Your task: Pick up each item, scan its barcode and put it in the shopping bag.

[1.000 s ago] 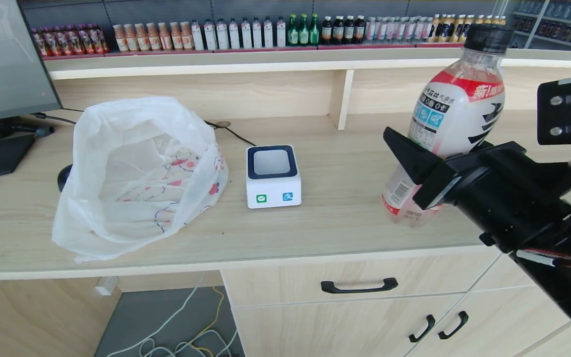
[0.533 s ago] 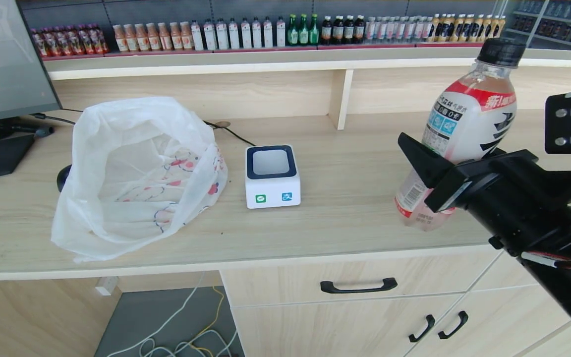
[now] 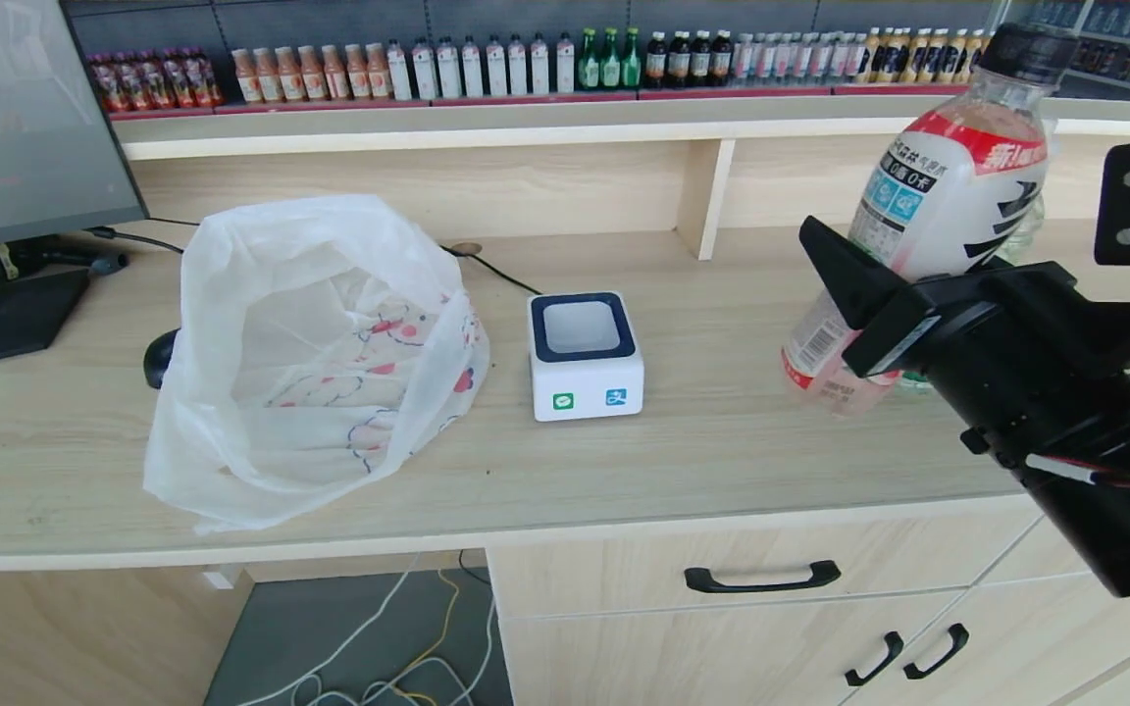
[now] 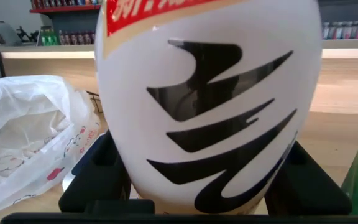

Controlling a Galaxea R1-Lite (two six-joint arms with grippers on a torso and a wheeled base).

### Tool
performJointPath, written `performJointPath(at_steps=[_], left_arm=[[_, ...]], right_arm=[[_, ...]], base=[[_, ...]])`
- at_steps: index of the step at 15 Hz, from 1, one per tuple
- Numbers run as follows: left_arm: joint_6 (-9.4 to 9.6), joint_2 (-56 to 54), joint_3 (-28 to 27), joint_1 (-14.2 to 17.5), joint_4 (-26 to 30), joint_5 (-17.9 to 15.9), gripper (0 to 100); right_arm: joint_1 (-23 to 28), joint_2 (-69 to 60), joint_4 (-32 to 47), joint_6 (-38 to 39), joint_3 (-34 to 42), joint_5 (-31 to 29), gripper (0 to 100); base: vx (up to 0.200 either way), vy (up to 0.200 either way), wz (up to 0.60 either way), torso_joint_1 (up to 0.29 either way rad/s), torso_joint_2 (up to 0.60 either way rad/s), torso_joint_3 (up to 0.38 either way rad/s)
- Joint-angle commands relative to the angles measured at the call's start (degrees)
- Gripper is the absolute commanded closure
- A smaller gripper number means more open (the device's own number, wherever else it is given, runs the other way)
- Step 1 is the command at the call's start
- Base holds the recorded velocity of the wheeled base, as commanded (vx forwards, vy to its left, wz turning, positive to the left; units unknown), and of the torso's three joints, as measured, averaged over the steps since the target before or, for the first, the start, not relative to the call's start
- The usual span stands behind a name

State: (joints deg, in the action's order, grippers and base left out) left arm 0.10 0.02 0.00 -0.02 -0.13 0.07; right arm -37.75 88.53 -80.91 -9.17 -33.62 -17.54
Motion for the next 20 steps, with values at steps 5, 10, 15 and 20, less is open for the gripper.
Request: performJointPath(at_steps=[5, 10, 15, 20], left_arm=[[0.08, -0.02, 0.00, 0.02, -0.04, 0.01, 0], [0.08, -0.02, 0.00, 0.02, -0.04, 0.01, 0], [0.08, -0.02, 0.00, 0.02, -0.04, 0.01, 0], [0.08, -0.02, 0.00, 0.02, -0.04, 0.01, 0]], right_arm=[[-0.74, 0.94, 0.40, 1.26, -1.62, -0.91, 100], [-2.15, 0.94, 0.40, -1.12, -0.57, -3.20, 100], [-2.15, 0.86, 6.20, -5.42, -11.11, -3.38, 100], [-1.36, 5.95, 9.19, -11.93, -19.11, -2.94, 100]], base=[[0.000, 0.200, 0.00, -0.002, 0.00, 0.001], [0.000, 0.080, 0.00, 0.002, 0.00, 0.001], [0.000, 0.000, 0.00, 0.000, 0.00, 0.000], [0.000, 0.000, 0.00, 0.000, 0.00, 0.000]])
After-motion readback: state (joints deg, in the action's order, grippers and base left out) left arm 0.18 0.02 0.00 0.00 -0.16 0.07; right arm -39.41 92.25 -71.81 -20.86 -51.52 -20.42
